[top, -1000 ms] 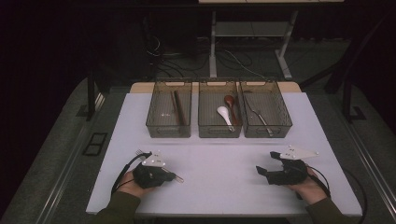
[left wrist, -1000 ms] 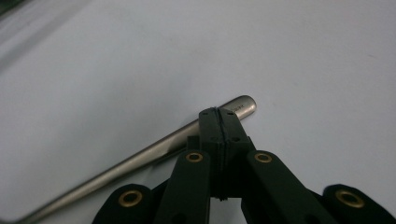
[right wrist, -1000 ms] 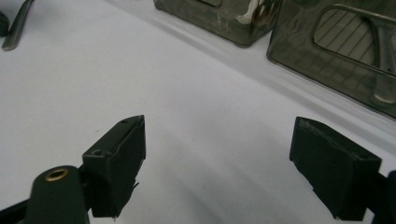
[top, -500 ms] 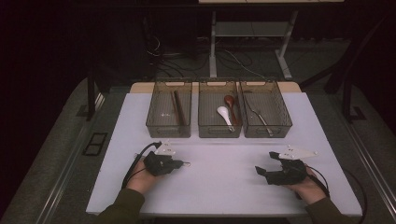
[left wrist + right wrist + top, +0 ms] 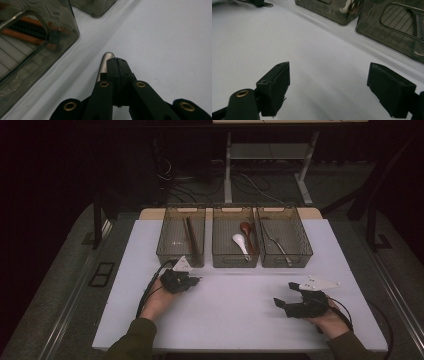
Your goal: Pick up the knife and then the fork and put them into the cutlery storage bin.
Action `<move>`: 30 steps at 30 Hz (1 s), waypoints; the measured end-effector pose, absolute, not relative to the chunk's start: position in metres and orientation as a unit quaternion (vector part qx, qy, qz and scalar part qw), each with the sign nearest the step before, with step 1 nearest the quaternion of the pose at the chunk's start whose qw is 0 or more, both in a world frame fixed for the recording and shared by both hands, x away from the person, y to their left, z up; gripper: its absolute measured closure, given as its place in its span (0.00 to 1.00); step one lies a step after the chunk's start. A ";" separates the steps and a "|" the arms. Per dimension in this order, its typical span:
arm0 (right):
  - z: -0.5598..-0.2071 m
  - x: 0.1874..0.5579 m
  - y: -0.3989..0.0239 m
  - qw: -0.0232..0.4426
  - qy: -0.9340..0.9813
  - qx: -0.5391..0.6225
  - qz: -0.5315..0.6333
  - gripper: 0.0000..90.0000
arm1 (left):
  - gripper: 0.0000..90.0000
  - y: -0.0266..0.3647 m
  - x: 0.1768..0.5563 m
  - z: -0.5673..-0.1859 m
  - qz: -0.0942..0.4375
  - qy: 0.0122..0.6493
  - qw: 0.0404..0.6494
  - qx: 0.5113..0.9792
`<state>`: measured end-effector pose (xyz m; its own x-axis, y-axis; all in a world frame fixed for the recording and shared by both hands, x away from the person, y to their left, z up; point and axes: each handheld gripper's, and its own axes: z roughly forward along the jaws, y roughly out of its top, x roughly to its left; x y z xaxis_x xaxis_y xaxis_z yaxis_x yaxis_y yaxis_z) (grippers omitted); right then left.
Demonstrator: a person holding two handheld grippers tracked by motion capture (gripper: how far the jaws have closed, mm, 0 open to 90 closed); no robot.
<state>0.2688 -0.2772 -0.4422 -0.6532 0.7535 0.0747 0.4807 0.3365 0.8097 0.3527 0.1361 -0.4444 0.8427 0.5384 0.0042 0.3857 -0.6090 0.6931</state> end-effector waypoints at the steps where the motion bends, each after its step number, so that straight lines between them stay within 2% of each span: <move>1: -0.442 0.269 -0.277 0.159 0.802 0.385 0.429 0.21 | 0.99 0.137 0.352 -0.443 0.105 0.258 0.361 0.890; 4: -0.442 0.269 -0.278 0.160 0.801 0.385 0.431 0.21 | 0.99 0.148 0.348 -0.433 0.106 0.259 0.385 0.879; 12: -0.440 0.268 -0.278 0.159 0.800 0.384 0.432 0.21 | 0.75 0.188 0.338 -0.430 0.121 0.268 0.378 0.878; 14: -0.441 0.268 -0.278 0.158 0.801 0.384 0.431 0.21 | 0.74 0.196 0.339 -0.432 0.119 0.271 0.374 0.879; 23: -0.441 0.268 -0.277 0.157 0.802 0.383 0.430 0.21 | 0.79 0.207 0.346 -0.446 0.084 0.276 0.370 0.883; 27: -0.441 0.268 -0.278 0.157 0.803 0.383 0.430 0.21 | 0.89 0.207 0.345 -0.446 0.081 0.262 0.367 0.889; 30: -0.441 0.268 -0.277 0.157 0.803 0.382 0.429 0.21 | 0.91 0.206 0.344 -0.446 0.072 0.251 0.370 0.892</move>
